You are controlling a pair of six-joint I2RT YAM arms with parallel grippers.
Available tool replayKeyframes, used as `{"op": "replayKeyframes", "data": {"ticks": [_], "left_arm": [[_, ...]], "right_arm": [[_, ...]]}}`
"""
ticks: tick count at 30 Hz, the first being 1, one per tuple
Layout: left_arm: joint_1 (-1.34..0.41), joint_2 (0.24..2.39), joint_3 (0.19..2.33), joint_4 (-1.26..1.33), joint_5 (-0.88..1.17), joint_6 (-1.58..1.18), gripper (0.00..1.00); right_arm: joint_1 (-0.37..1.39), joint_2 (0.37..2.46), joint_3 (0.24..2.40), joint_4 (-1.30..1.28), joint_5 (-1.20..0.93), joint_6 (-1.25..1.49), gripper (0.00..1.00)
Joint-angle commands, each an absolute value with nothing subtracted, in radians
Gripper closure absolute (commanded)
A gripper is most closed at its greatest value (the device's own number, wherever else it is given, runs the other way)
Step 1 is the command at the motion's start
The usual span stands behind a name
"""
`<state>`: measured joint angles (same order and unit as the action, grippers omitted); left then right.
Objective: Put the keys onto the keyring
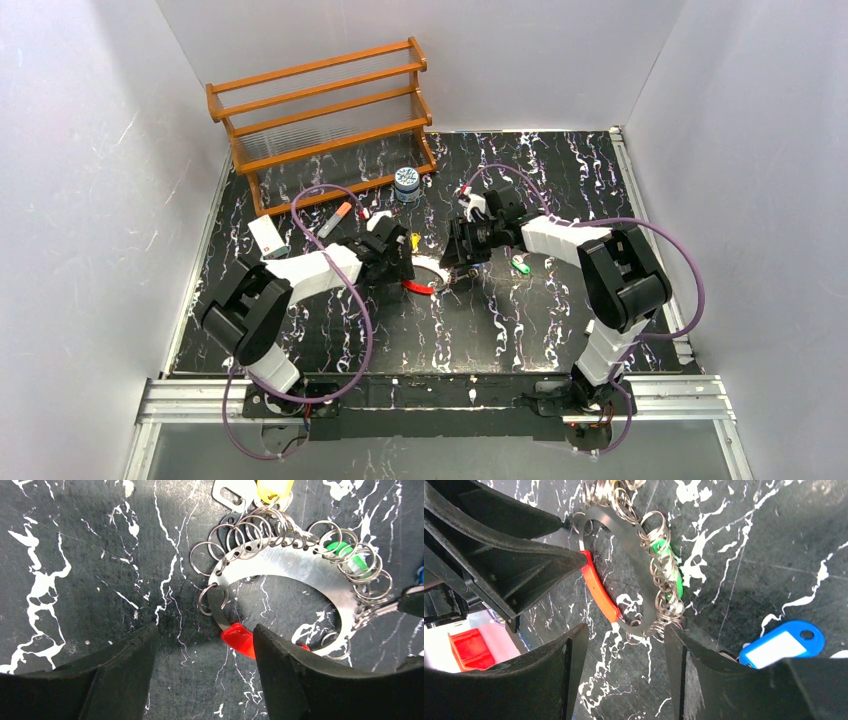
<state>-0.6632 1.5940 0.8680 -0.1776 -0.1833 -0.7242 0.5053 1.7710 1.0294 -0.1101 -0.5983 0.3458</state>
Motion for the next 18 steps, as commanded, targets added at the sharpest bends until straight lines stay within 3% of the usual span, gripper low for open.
{"op": "replayKeyframes", "data": {"ticks": [1,10,16,18], "left_arm": [[-0.689,1.669,0.916,-0.307,-0.299,-0.711,0.35],[-0.705,1.750,0.976,-0.389,-0.413,-0.658,0.37],[-0.704,1.777,1.028,-0.506,-0.622,-0.549,0.48],[-0.703,1.799,1.050,-0.548,-0.689,-0.525,0.59]], "right_arm": [[0.504,1.714,1.017,-0.106,-0.568,0.356,0.35],[0.499,1.702,1.041,-0.147,-0.533,0.324,0.35],[0.500,1.707,1.060,-0.189,-0.518,0.287,0.35],[0.500,1.707,1.065,-0.199,-0.517,0.278,0.36]]}}
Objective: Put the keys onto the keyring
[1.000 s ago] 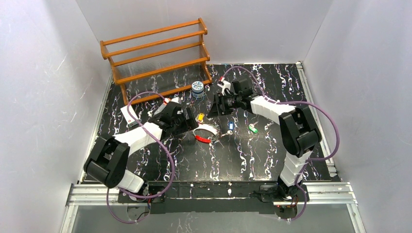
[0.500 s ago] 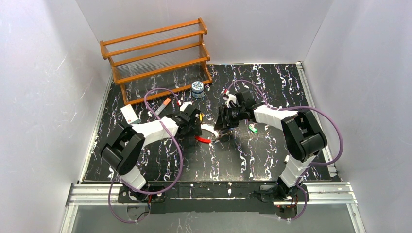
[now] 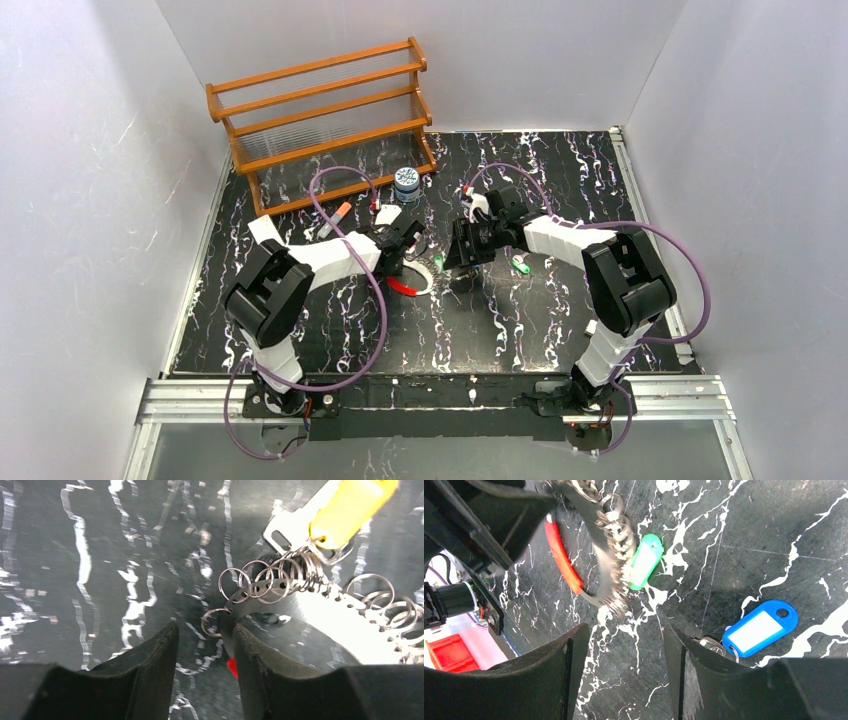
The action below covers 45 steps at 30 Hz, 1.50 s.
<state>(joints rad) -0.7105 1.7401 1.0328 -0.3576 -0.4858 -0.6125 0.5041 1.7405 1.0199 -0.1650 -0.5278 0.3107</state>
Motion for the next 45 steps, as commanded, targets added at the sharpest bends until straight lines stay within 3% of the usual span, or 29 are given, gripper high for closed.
{"op": "replayKeyframes", "data": {"ticks": [1,5,11,15,27,39,45], "left_arm": [[-0.703,1.803,1.057,-0.567,-0.717,-0.519,0.61],[-0.701,1.790,1.069,-0.584,-0.756,-0.489,0.62],[-0.694,1.656,1.058,-0.548,-0.633,-0.515,0.32],[-0.652,1.547,1.004,-0.518,-0.488,-0.582,0.23],[-0.392,1.288,0.666,-0.230,-0.004,-0.849,0.29],[-0.361,1.458,0.643,-0.016,0.141,-0.855,0.43],[-0.361,1.593,0.706,0.089,0.232,-0.861,0.46]], "right_arm": [[0.500,1.706,1.066,-0.203,-0.515,0.276,0.36],[0.500,1.712,1.071,-0.205,-0.520,0.266,0.37],[0.501,1.750,1.094,-0.213,-0.564,0.260,0.39],[0.512,1.788,1.118,-0.206,-0.596,0.269,0.40],[0.605,2.054,1.426,-0.311,-0.595,0.268,0.49],[0.636,2.054,1.324,-0.278,-0.636,0.280,0.58],[0.636,1.984,1.256,-0.248,-0.597,0.296,0.50]]}}
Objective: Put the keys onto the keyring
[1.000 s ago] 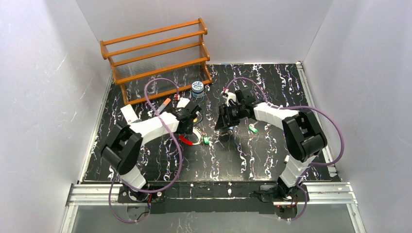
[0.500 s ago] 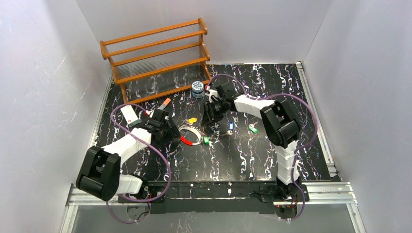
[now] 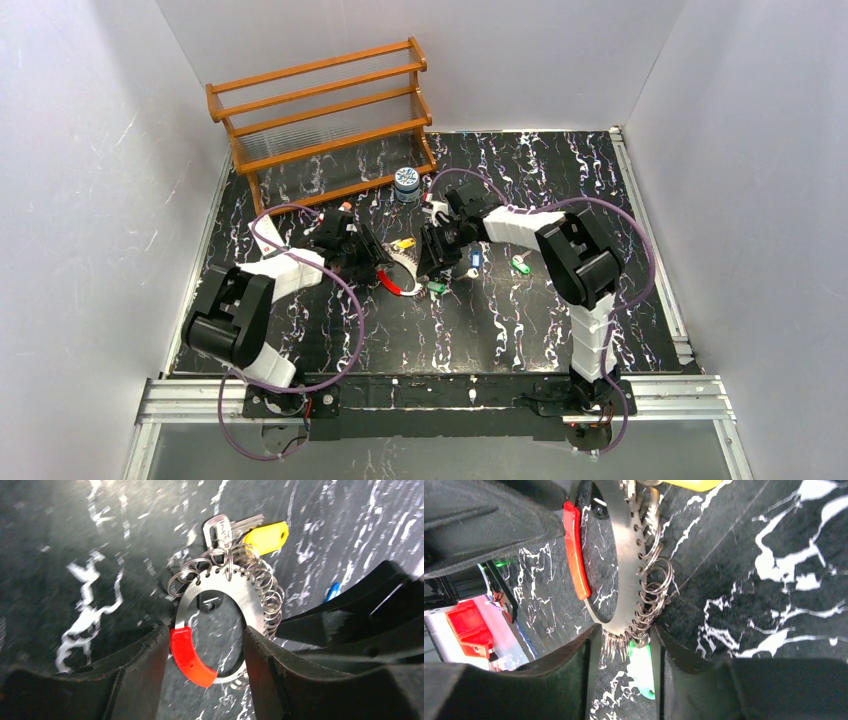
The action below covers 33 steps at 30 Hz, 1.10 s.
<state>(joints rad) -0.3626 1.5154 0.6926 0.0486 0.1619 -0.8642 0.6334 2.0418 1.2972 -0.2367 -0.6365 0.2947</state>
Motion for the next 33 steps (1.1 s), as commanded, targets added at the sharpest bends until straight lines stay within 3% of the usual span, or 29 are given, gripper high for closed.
{"op": "replayKeyframes", "data": {"ticks": [1,16,21,33], "left_arm": [[-0.361,1.601,0.709,0.098,0.239,-0.863,0.46],[-0.363,1.417,0.609,-0.024,0.124,-0.841,0.45],[-0.374,1.385,0.558,-0.011,0.156,-0.871,0.46],[-0.472,1.483,0.505,0.181,0.186,-1.000,0.59]], "right_arm": [[0.636,1.970,1.252,-0.252,-0.587,0.292,0.46],[0.661,1.804,1.168,-0.296,-0.541,0.334,0.45],[0.662,1.848,1.164,-0.279,-0.500,0.360,0.48],[0.662,2.069,1.406,-0.332,-0.433,0.325,0.50]]}}
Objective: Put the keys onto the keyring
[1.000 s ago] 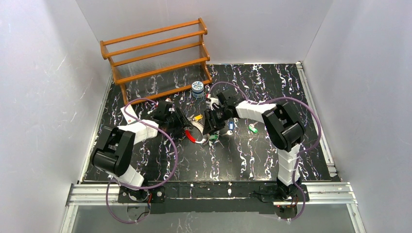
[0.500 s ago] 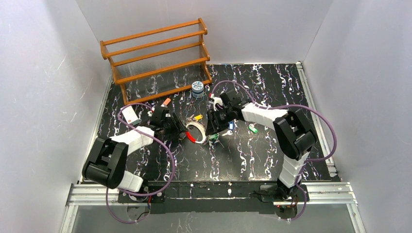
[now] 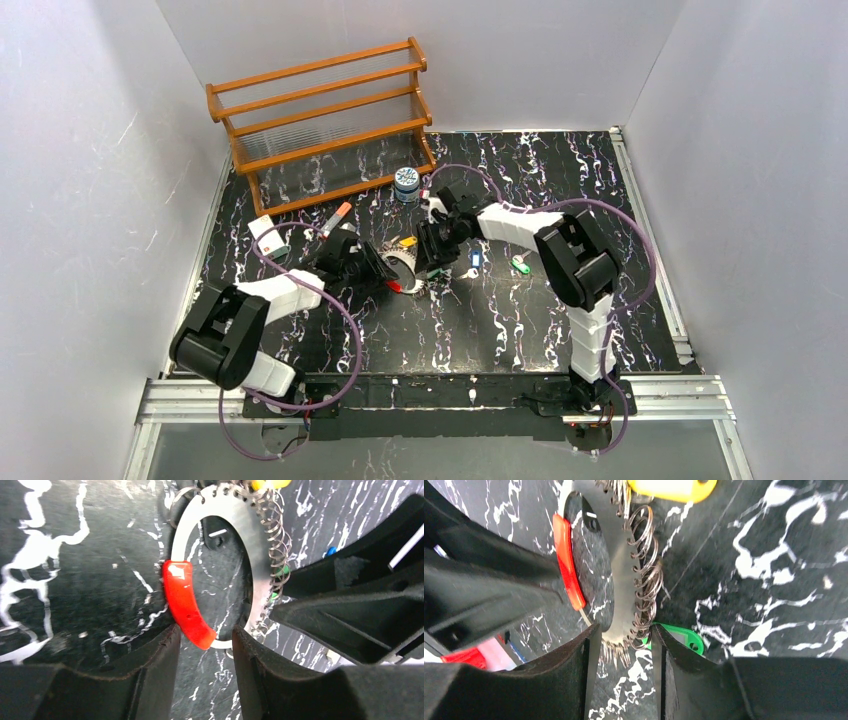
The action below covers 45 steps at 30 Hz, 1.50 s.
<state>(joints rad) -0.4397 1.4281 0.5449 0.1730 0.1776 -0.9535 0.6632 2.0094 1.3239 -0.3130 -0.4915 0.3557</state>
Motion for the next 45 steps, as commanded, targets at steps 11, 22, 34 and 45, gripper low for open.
{"op": "replayKeyframes", "data": {"ticks": [11,22,34,45], "left_arm": [[-0.538,1.503,0.537,0.209,0.157,-1.004,0.63],[-0.526,1.336,0.472,0.267,0.121,-1.014,0.56],[-0.473,1.298,0.452,0.375,0.193,-1.121,0.54],[-0.466,1.281,0.470,0.329,0.182,-1.148,0.53]], "right_arm": [[0.656,2.192,1.689,-0.458,-0.396,0.240,0.47],[0.603,1.879,1.337,-0.245,-0.463,0.307,0.40],[0.596,1.775,1.032,0.095,-0.688,0.538,0.58],[0.602,1.888,1.161,0.024,-0.675,0.542,0.68]]}}
